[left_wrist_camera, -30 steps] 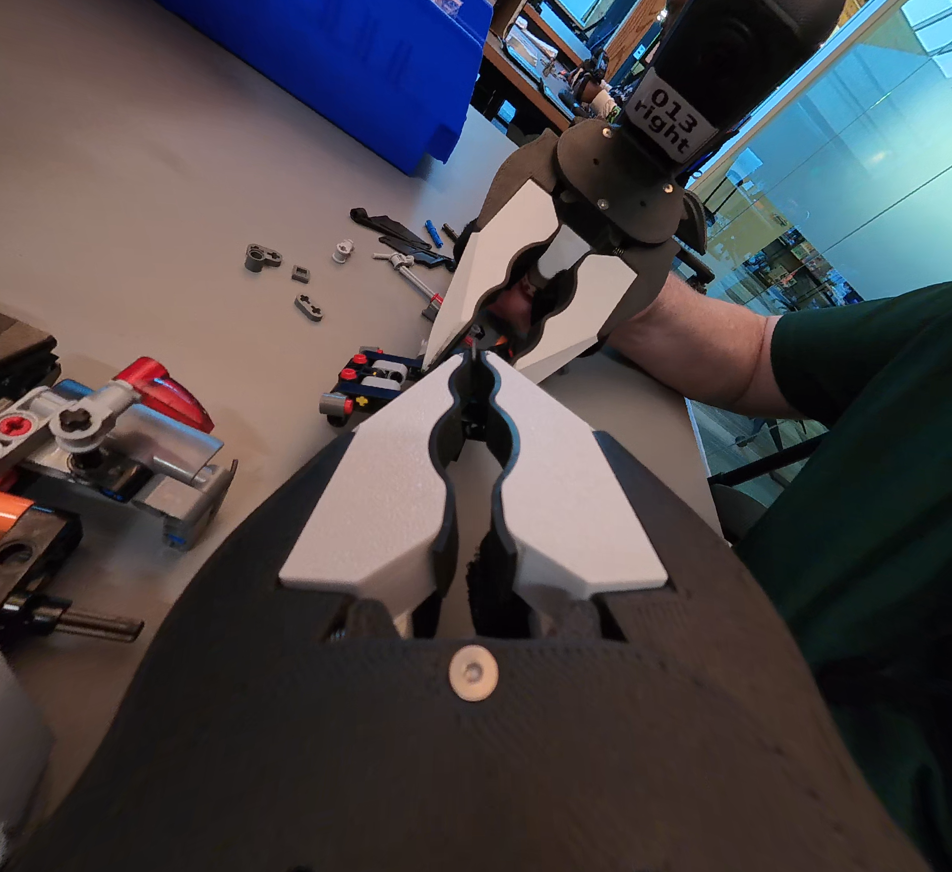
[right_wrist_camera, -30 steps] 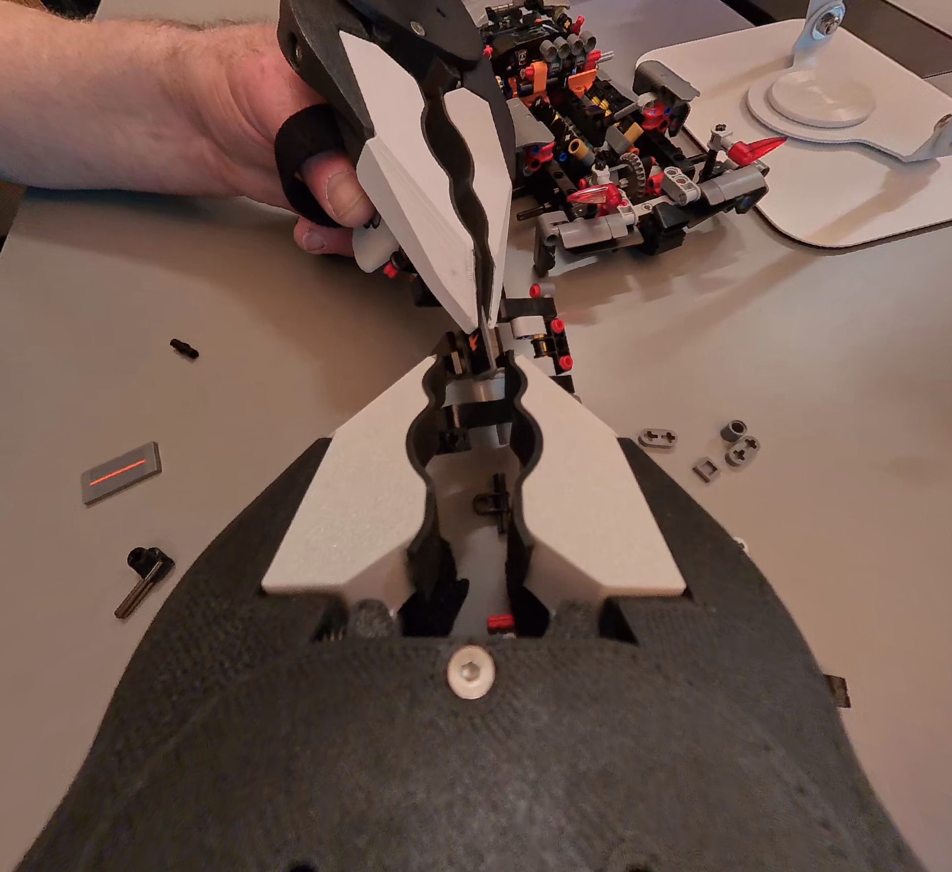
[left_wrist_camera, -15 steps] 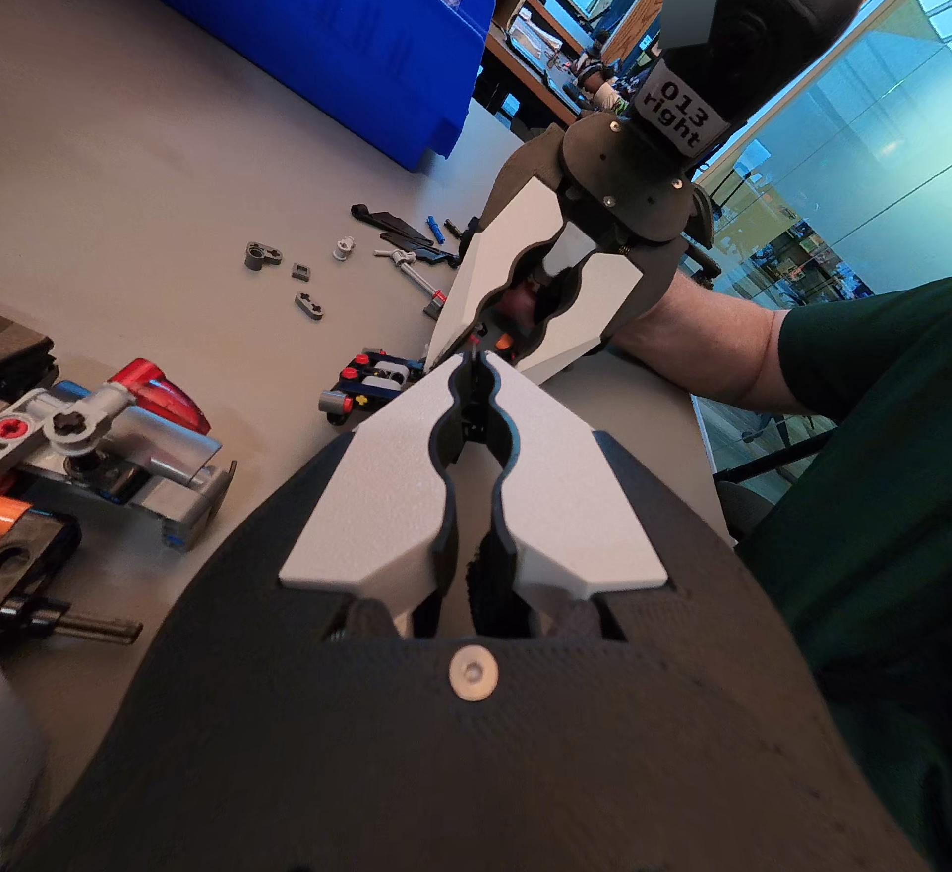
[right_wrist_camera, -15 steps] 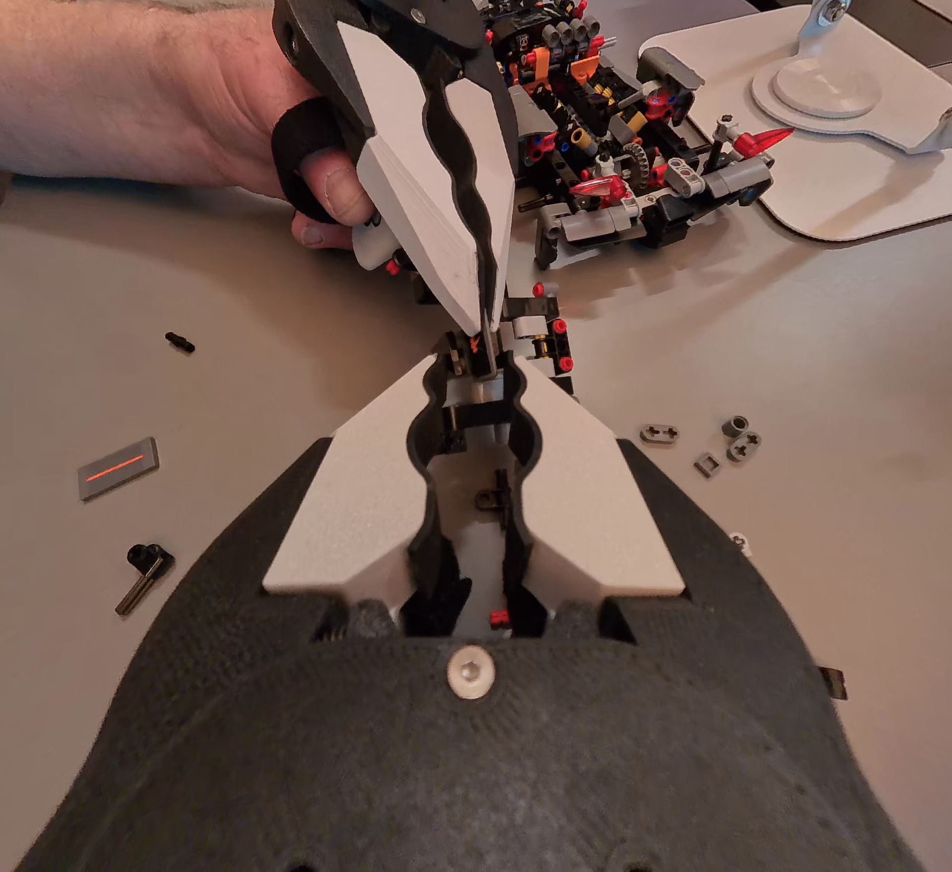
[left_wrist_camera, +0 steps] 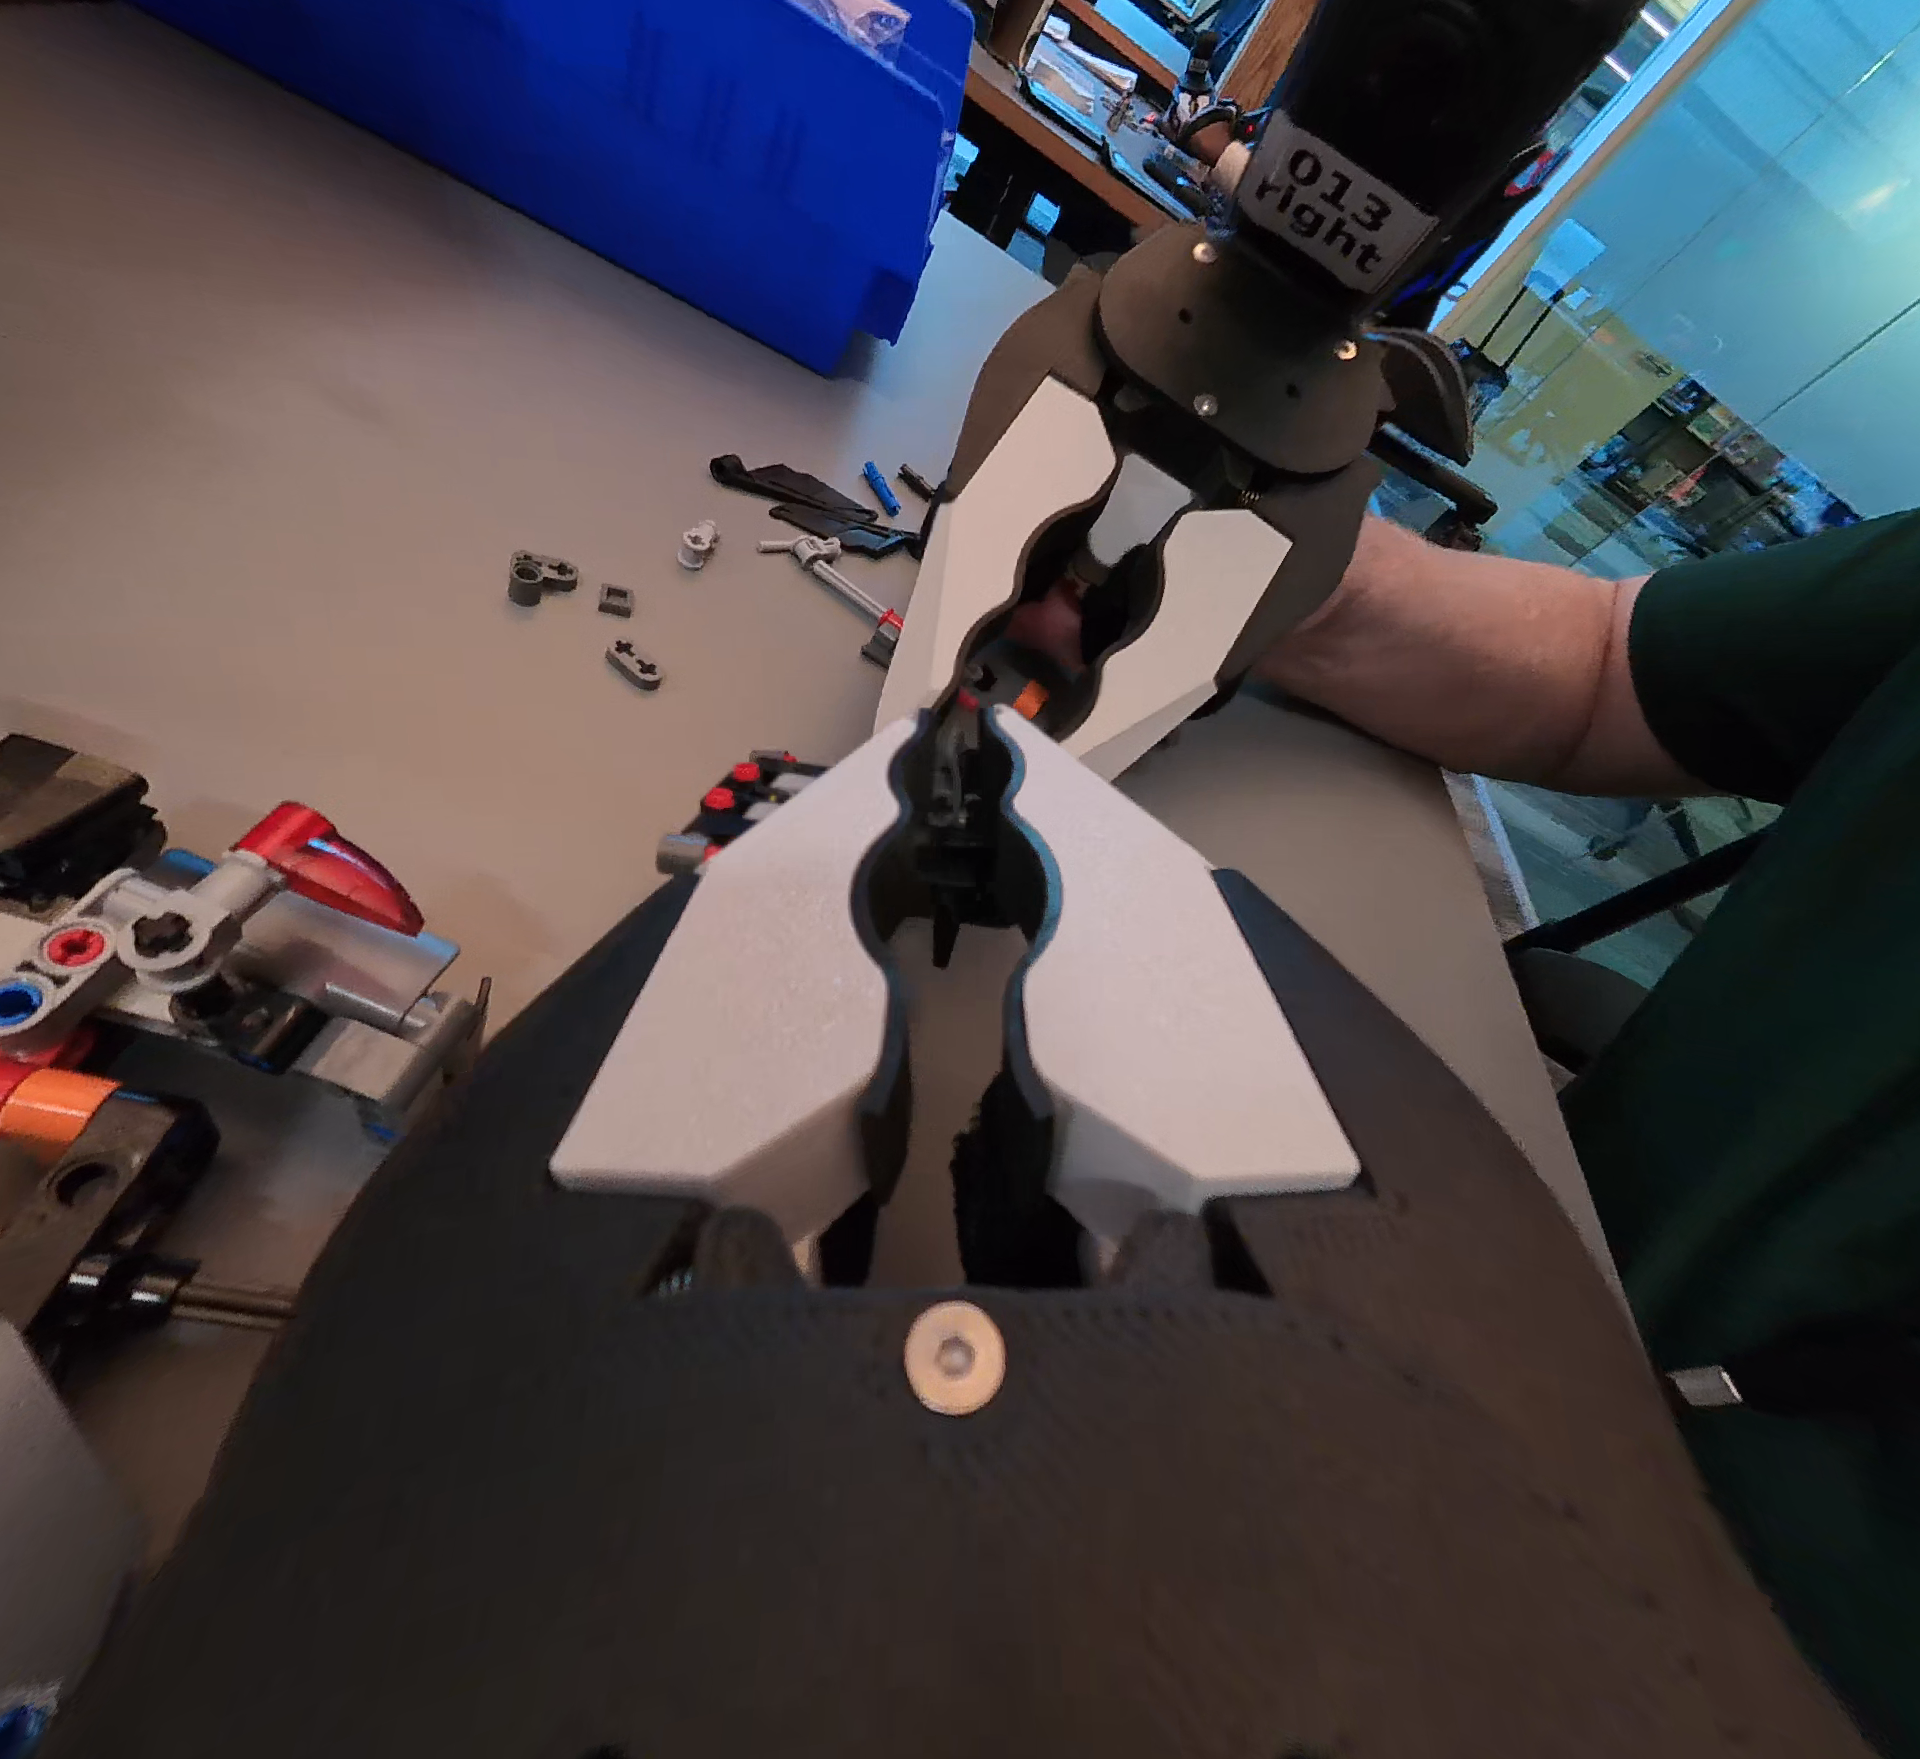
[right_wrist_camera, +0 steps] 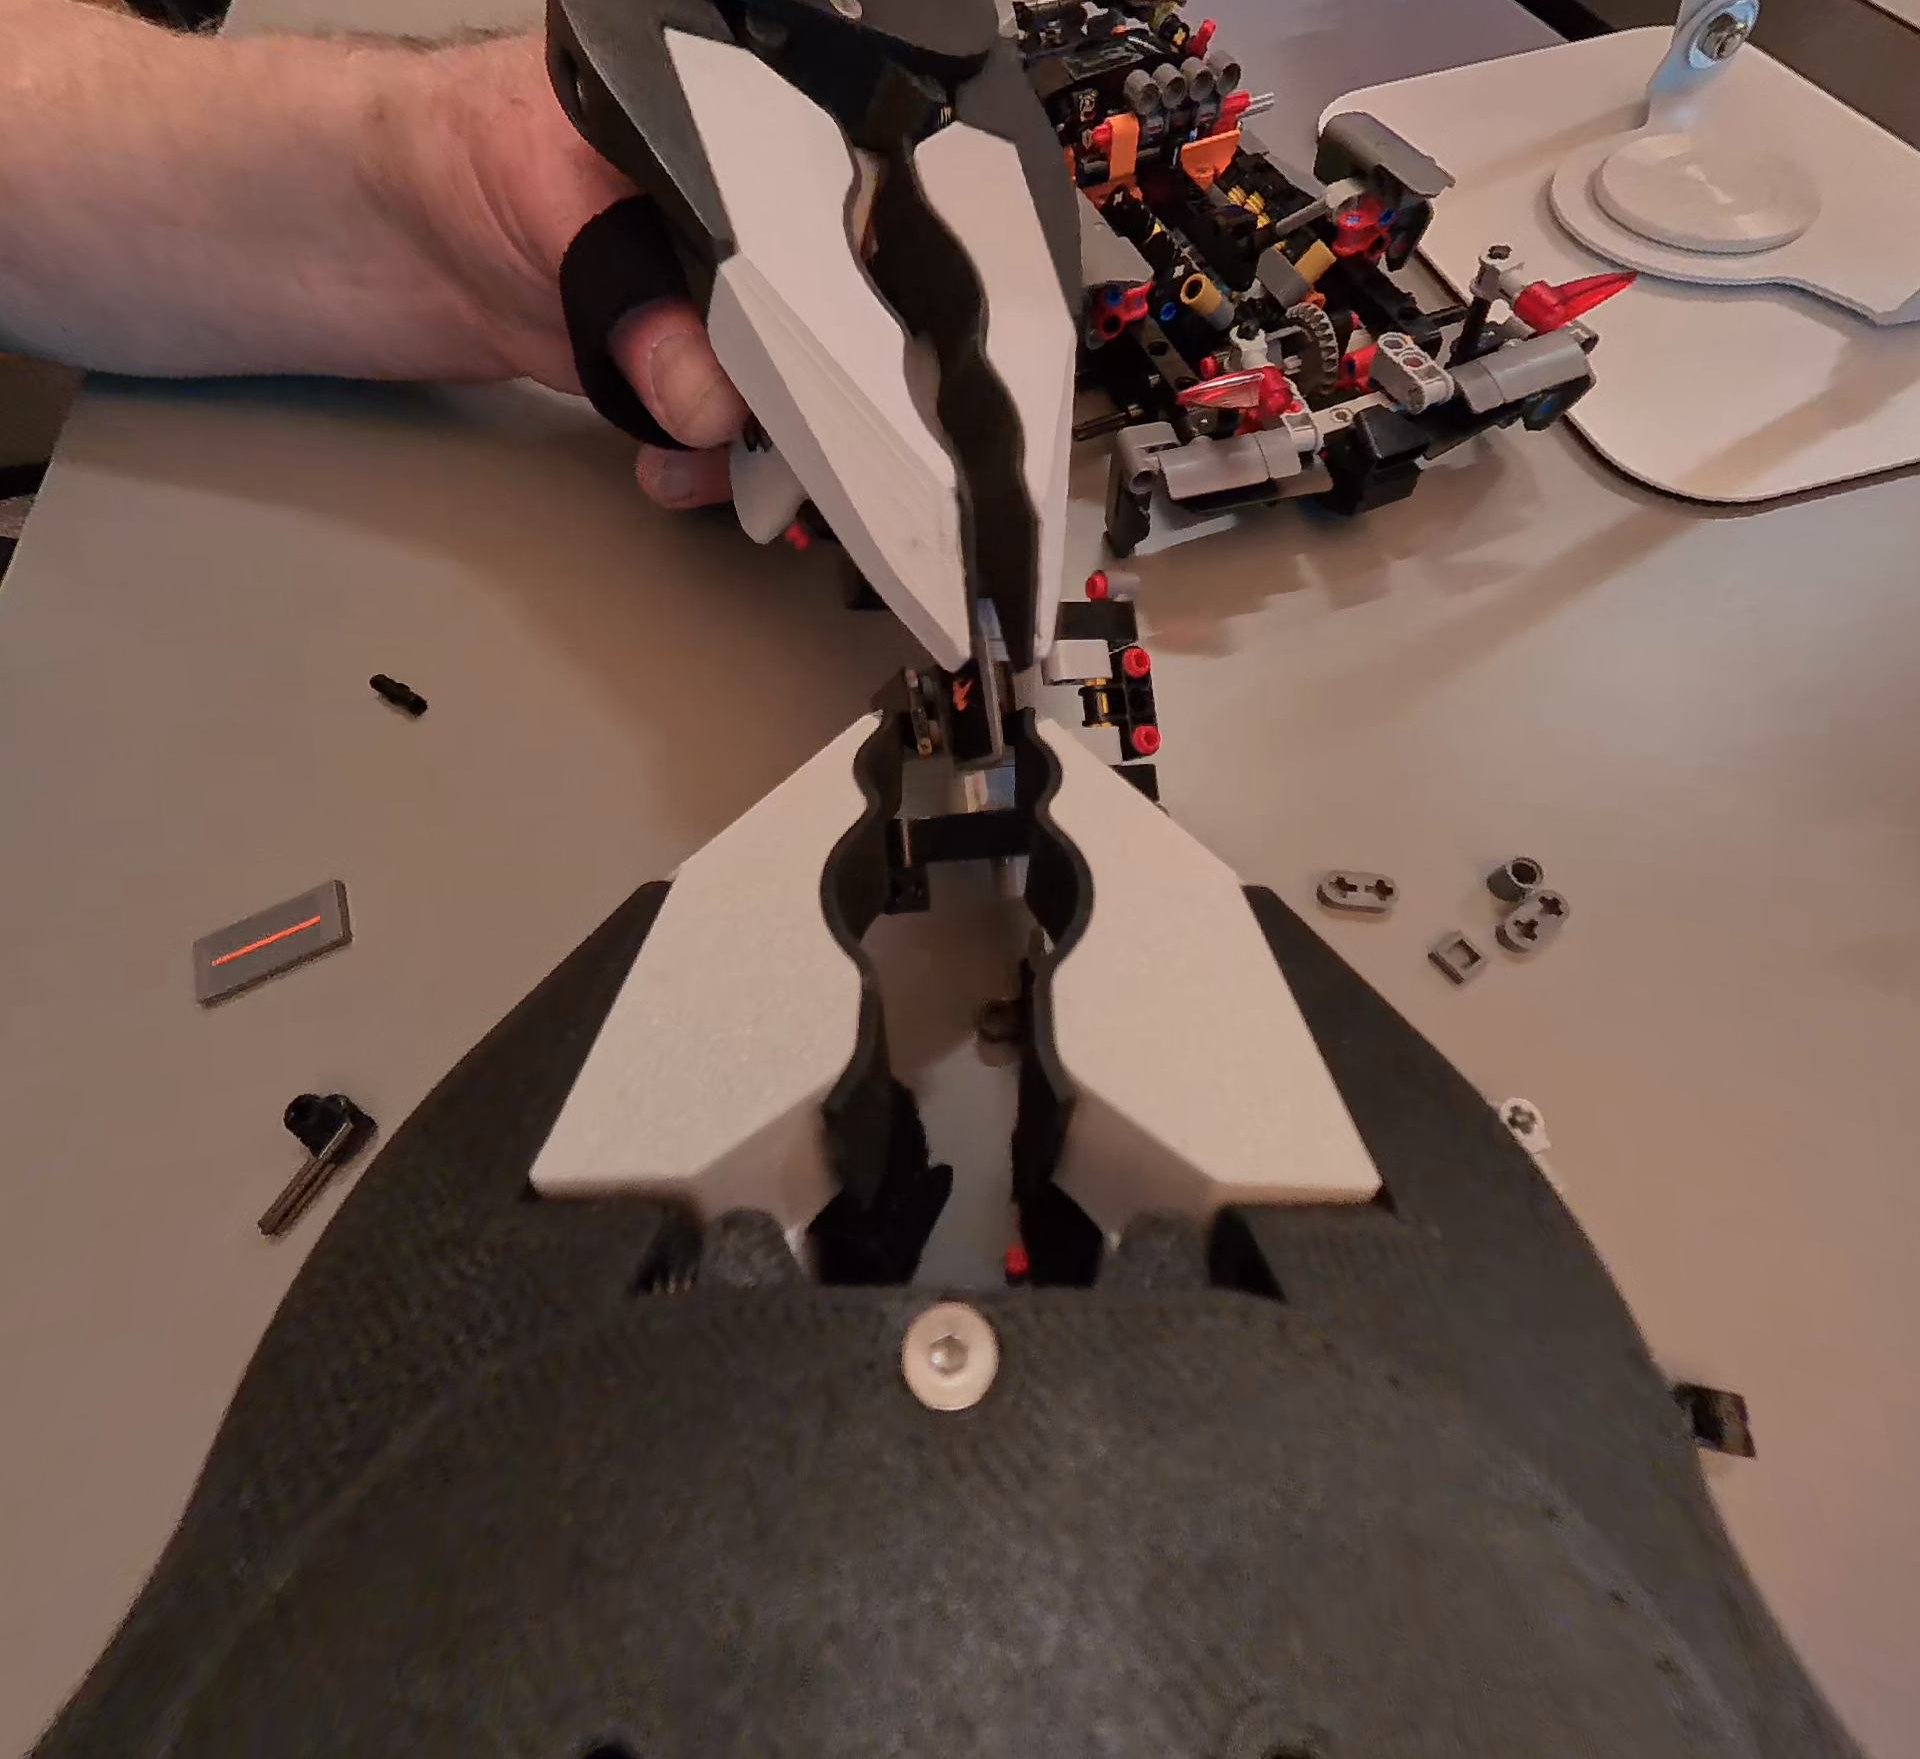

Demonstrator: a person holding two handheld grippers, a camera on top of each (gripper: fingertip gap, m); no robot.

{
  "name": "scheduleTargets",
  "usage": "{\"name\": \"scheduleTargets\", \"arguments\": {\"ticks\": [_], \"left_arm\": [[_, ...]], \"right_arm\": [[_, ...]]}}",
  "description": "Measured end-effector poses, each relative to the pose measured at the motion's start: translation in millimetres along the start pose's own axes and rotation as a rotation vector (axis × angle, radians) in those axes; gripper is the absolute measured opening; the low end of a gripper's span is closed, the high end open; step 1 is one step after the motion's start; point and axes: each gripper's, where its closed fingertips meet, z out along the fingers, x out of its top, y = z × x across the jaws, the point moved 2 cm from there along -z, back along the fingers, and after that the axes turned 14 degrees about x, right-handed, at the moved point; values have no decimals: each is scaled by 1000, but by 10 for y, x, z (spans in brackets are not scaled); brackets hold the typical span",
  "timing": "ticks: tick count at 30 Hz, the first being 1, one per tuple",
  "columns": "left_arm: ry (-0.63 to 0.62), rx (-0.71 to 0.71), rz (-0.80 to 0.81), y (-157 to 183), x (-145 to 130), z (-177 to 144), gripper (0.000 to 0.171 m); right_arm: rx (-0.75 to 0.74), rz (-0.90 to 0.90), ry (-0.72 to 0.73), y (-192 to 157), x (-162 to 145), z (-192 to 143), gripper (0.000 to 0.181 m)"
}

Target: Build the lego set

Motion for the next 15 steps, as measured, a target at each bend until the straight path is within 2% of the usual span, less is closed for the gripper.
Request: {"name": "scheduleTargets", "arguments": {"ticks": [6,11,15], "left_arm": [[-13,73,106,-41,25,-76,20],[-98,115,152,-185,17,-310,27],[-204,130,168,-226,-165,-286,40]], "right_arm": [[9,10,13,3,5,-10,19],[7,15,20,12,7,-23,19],[3,17,12,18,-3,-16,19]]}}
